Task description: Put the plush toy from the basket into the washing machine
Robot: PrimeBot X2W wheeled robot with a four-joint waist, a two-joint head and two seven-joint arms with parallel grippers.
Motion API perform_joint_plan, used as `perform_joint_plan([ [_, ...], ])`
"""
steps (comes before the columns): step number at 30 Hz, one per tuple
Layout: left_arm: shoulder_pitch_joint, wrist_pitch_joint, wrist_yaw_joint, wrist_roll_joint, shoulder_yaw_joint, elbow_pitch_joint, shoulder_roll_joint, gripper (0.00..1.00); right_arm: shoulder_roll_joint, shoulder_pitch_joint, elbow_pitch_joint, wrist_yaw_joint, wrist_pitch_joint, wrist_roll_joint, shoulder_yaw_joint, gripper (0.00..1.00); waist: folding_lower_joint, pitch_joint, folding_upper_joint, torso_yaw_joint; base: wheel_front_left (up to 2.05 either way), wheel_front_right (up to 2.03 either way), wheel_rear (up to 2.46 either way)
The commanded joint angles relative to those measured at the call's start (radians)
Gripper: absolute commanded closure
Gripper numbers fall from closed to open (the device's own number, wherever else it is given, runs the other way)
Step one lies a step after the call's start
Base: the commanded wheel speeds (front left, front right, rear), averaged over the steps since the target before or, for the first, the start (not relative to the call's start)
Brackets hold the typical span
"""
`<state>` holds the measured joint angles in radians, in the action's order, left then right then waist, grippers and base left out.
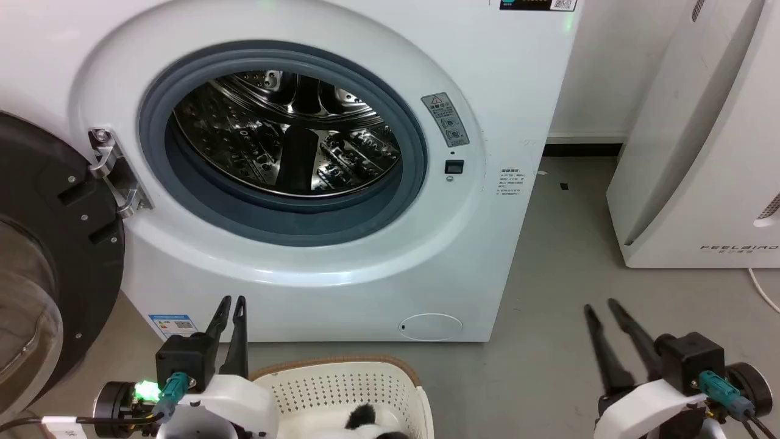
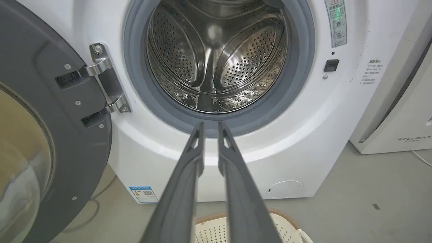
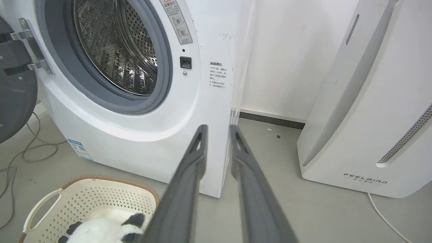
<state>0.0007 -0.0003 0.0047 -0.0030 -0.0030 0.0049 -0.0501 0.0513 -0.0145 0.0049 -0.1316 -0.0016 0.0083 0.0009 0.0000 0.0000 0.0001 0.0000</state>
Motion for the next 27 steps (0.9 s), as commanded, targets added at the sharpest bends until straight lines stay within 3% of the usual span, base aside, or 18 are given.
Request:
perform_joint_plan([
  [1, 0.000, -0.001, 0.000, 0.000, 0.000, 0.000, 0.000, 0.00, 0.000, 0.000, 0.000, 0.000, -0.001, 0.001, 0.000, 0.00, 0.0000, 0.000, -0.0001, 0.000, 0.00, 0.00, 0.00],
  [27, -0.002, -0.053, 0.007, -0.015, -0.025, 0.038, 0.000, 0.00, 0.000, 0.010, 0.007, 0.000, -0.053, 0.039, -0.013, 0.00, 0.0000, 0.029, -0.0001, -0.006, 0.00, 0.00, 0.00],
])
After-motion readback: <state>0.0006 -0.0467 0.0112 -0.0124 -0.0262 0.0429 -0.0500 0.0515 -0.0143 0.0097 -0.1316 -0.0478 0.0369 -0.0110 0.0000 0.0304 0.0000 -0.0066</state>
